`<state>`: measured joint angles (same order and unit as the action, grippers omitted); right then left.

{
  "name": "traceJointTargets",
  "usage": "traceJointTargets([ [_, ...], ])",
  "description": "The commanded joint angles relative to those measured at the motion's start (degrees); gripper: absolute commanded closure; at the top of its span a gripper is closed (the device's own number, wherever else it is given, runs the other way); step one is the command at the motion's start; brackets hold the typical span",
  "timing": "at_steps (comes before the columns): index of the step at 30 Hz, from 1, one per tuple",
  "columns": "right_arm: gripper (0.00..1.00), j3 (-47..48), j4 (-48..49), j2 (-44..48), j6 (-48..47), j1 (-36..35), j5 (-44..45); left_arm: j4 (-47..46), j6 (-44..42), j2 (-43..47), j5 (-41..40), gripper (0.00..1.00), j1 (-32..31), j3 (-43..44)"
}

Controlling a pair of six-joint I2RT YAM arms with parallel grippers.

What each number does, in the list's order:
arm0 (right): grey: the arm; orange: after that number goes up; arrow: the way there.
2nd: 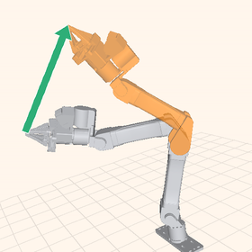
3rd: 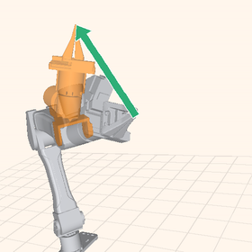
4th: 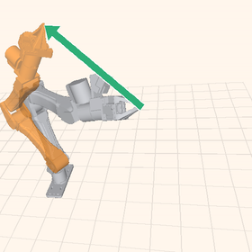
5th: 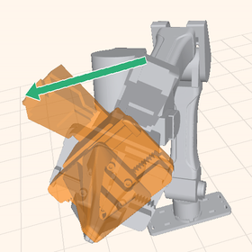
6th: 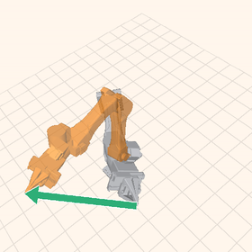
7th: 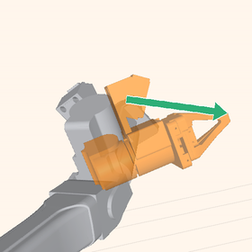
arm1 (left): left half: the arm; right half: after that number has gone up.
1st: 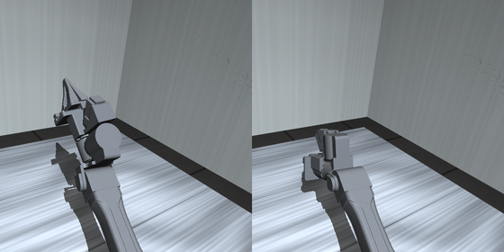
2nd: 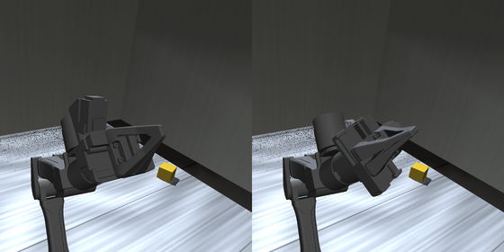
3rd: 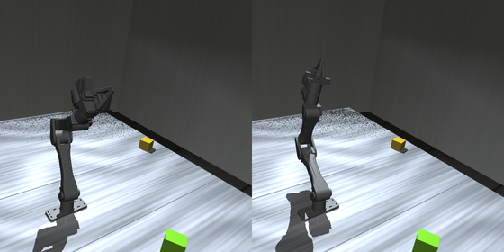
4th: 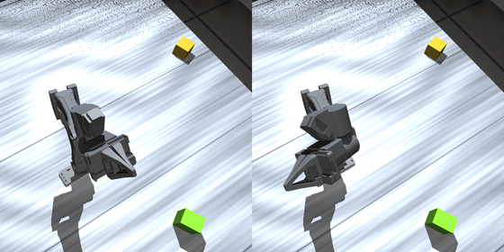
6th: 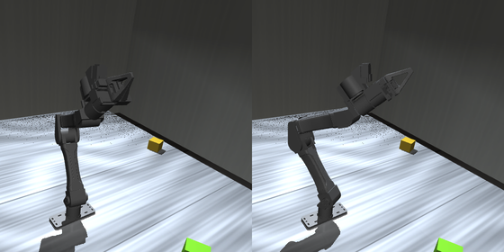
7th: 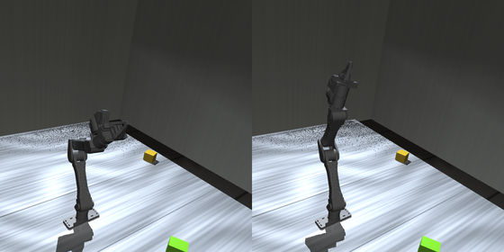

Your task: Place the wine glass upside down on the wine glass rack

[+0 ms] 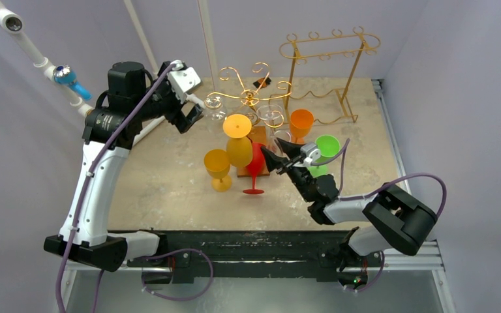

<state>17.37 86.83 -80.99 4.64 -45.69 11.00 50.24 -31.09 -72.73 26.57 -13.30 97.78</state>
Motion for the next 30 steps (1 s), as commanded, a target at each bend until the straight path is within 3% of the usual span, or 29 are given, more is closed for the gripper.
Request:
traceJointTargets([
  [1, 1.0, 0.6, 18.9, 1.0, -3.7, 0.4, 1.6, -0.8, 0.8, 1.0, -2.3, 0.06, 0.0, -0.6],
  [22, 1.0, 4.6, 19.2, 0.7, -4.0, 1.2, 2.9, -1.5, -0.8, -0.1, -1.8, 0.06, 0.0, 1.1],
  [27, 1.0, 4.3, 19.1, 0.9, -3.7, 1.2, 1.7, -4.5, 4.4, -5.8, 2.1, 0.07, -0.5, 9.7],
  [30, 1.0, 4.6, 19.1, 0.9, -4.0, 1.2, 1.0, -4.2, 4.2, -10.2, -0.3, 0.08, -4.6, 14.5],
])
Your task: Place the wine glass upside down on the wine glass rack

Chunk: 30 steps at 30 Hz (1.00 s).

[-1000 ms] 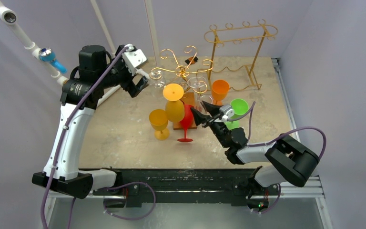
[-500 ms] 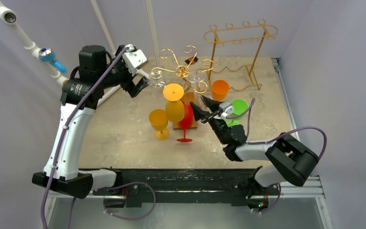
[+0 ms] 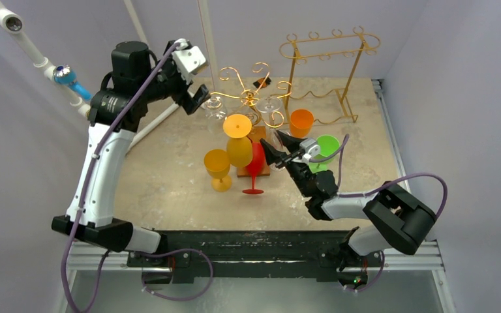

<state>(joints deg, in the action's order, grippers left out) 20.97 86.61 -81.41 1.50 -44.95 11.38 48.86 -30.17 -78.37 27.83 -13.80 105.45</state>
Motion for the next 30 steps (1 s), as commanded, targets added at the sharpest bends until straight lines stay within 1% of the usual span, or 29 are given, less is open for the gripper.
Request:
traceJointTargets([
  [1, 1.0, 1.1, 19.4, 1.3, -0.8, 0.5, 0.6, -2.5, 2.7, -5.7, -2.8, 0.08, -6.1, 8.1],
  [6, 1.0, 1.6, 19.4, 0.9, 0.1, 0.4, 0.3, -0.6, 0.6, -11.5, -7.1, 0.07, -14.8, 13.9],
  [11, 1.0, 2.6, 19.4, 0.7, 1.4, 0.4, -0.5, 1.3, -3.1, -16.1, -13.2, 0.07, -21.6, 17.4],
  [13, 1.0, 2.9, 19.4, 0.6, 1.5, 0.5, -0.8, 0.7, -3.1, -16.7, -14.1, 0.07, -22.1, 17.0],
  [19, 1.0, 3.1, 19.3, 0.9, 2.3, 0.6, -1.8, -3.2, -3.8, -14.9, -16.4, 0.07, -22.4, 10.9],
  [23, 1.0, 2.8, 19.3, 1.0, 2.9, 0.7, -1.8, -2.8, -2.7, -15.6, -16.1, 0.08, -22.4, 12.9],
  [27, 1.0, 2.3, 19.3, 1.6, 2.9, 0.8, -2.0, -2.1, -3.5, -16.3, -20.8, 0.07, -22.3, 16.0],
  [30, 1.0, 2.2, 19.3, 2.2, 3.1, 0.8, -2.7, -0.9, -5.5, -16.7, -23.1, 0.07, -22.3, 15.0],
])
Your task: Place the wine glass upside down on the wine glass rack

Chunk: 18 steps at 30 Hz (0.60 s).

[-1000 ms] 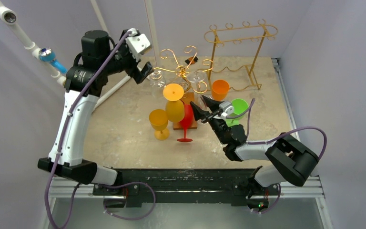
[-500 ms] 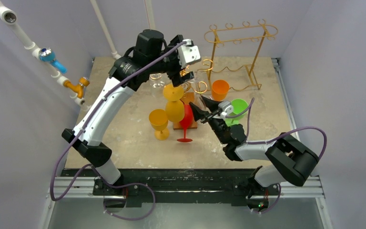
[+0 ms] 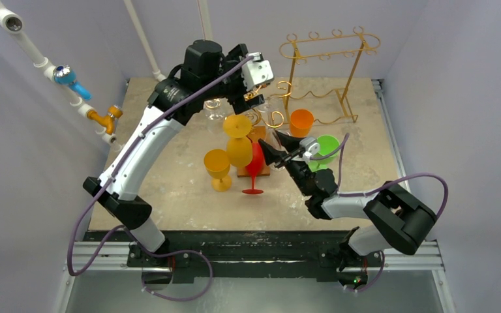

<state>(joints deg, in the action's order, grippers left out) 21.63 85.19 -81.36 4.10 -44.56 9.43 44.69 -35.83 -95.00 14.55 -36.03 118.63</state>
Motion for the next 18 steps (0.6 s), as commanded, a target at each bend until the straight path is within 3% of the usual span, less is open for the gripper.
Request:
traceJointTargets([
  [1, 1.0, 1.6, 20.7, 2.2, 0.5, 0.4, -1.0, 3.6, 0.1, -0.2, -9.8, 0.07, -0.1, 1.2],
  [18, 1.0, 2.8, 20.7, 3.8, 1.7, 0.5, -7.1, 4.1, 2.1, -2.0, -3.0, 0.07, -0.2, 1.4],
])
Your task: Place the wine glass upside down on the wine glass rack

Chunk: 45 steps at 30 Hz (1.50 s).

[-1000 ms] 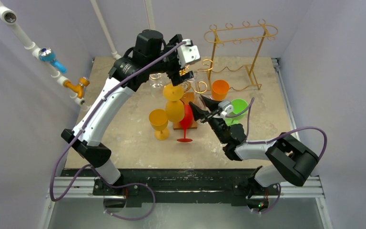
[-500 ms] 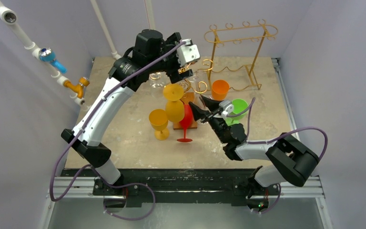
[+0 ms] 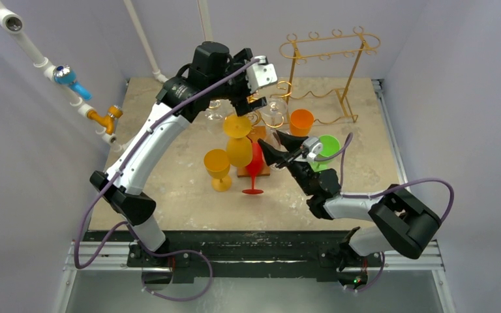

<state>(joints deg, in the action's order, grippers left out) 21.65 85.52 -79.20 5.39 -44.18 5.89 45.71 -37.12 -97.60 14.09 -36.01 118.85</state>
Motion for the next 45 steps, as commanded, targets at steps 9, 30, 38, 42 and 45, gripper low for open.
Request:
traceJointTargets([
  [9, 1.0, 3.8, 20.4, 0.4, -1.3, 0.2, -5.0, 3.0, 4.8, 2.1, 3.6, 0.07, -0.3, -0.3],
  [30, 1.0, 2.5, 20.5, -1.2, -2.9, 0.4, 0.1, 1.9, 6.5, 0.6, 5.3, 0.07, -1.9, 1.4],
  [38, 1.0, -0.4, 20.5, -2.3, -2.1, 0.7, 4.0, 2.5, 6.6, -0.6, 4.4, 0.08, -3.9, 4.1],
  [42, 1.0, -2.0, 20.5, -3.0, -1.1, 0.9, 5.5, 3.0, 6.1, -0.6, 3.0, 0.08, -4.3, 4.3],
  [45, 1.0, -3.0, 20.5, -3.5, -0.4, 0.9, 5.6, 3.3, 5.6, -0.5, 1.6, 0.08, -4.5, 4.1],
])
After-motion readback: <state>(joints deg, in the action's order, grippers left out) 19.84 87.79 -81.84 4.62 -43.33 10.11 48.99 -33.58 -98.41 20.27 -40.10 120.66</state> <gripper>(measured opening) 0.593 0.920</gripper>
